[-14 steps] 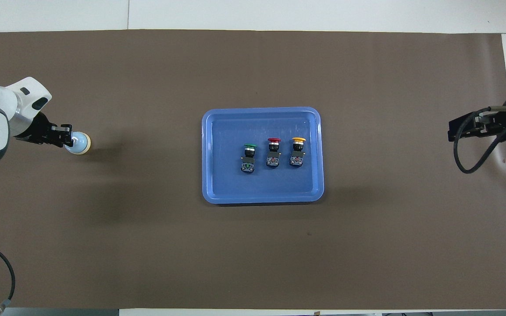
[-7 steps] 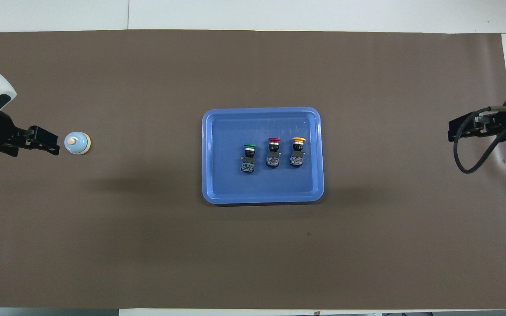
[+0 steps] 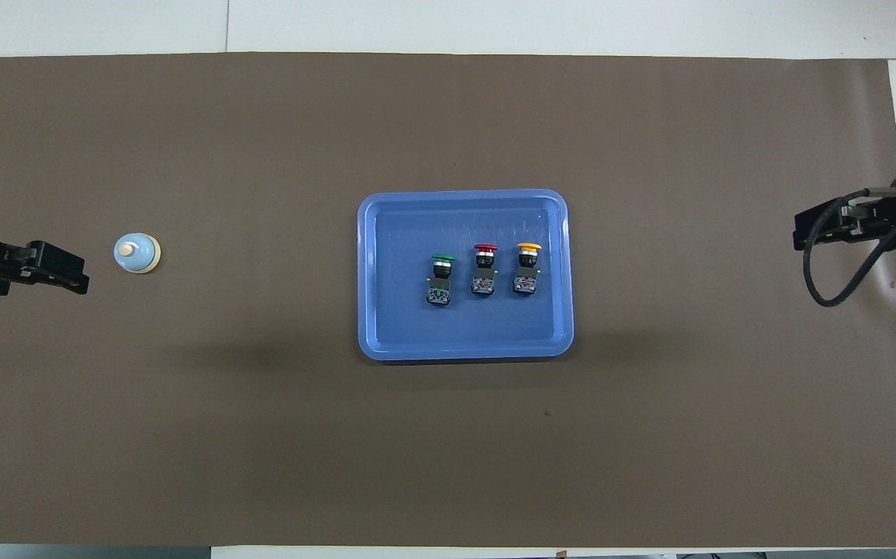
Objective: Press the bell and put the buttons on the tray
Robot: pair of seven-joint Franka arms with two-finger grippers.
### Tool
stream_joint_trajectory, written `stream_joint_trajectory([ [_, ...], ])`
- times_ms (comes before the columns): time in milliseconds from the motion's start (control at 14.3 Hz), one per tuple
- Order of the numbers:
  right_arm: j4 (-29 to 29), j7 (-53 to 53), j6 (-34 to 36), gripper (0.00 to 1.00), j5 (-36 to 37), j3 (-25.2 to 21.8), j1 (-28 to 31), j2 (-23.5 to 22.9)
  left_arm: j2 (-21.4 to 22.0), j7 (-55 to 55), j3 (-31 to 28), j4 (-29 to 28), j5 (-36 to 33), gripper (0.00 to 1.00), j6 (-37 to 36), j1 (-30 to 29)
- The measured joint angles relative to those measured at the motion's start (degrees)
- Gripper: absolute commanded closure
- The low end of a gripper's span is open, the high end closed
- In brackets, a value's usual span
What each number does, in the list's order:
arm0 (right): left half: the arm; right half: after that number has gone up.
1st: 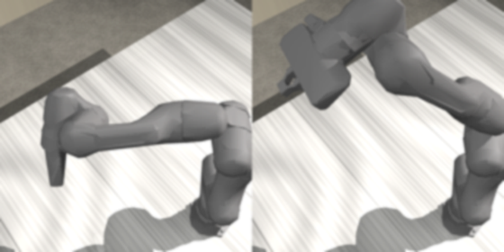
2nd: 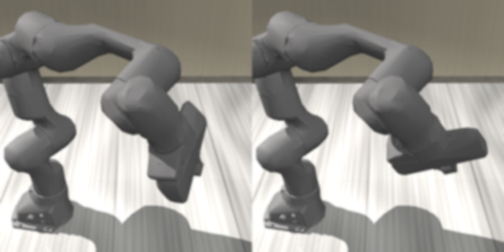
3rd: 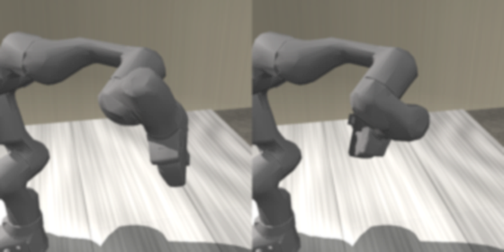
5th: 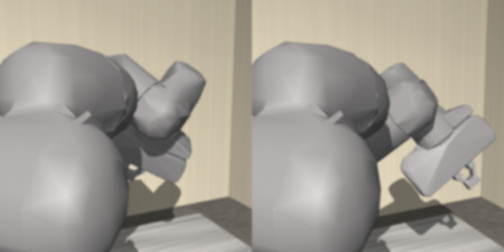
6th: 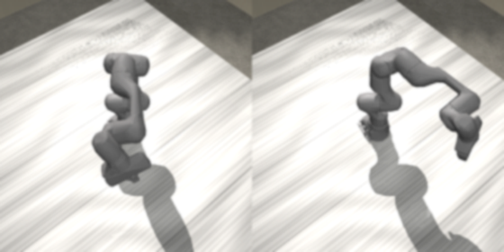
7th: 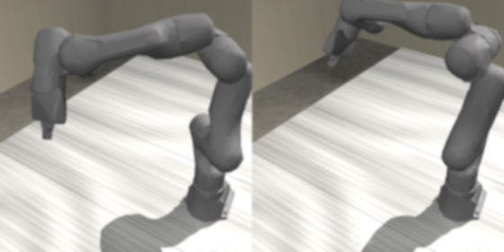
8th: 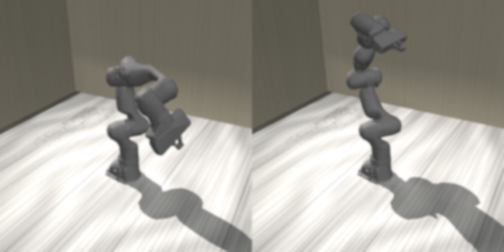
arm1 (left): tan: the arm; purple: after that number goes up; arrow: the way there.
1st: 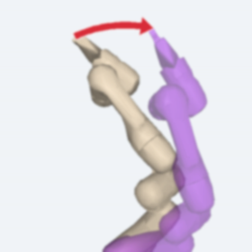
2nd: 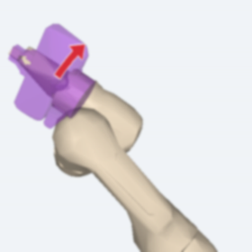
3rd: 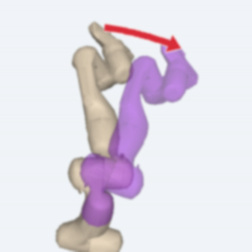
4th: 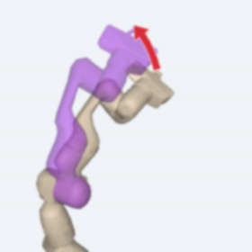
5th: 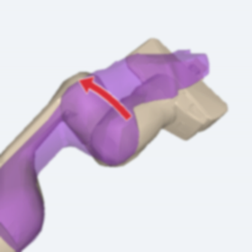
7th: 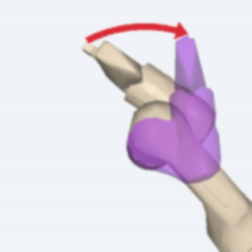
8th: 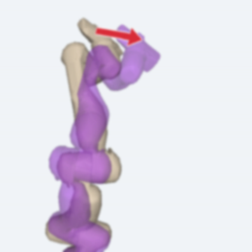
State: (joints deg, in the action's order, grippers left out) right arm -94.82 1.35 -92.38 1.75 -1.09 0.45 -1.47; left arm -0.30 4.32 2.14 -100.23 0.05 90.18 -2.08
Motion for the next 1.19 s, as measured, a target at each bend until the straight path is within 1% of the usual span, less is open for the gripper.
stream_joint_trajectory([
  [1190,0.0,0.0,0.0,0.0,0.0,0.0,0.0,0.0,1.0,0.0,0.6,0.7,0.0,0.0,-0.8,0.4],
])
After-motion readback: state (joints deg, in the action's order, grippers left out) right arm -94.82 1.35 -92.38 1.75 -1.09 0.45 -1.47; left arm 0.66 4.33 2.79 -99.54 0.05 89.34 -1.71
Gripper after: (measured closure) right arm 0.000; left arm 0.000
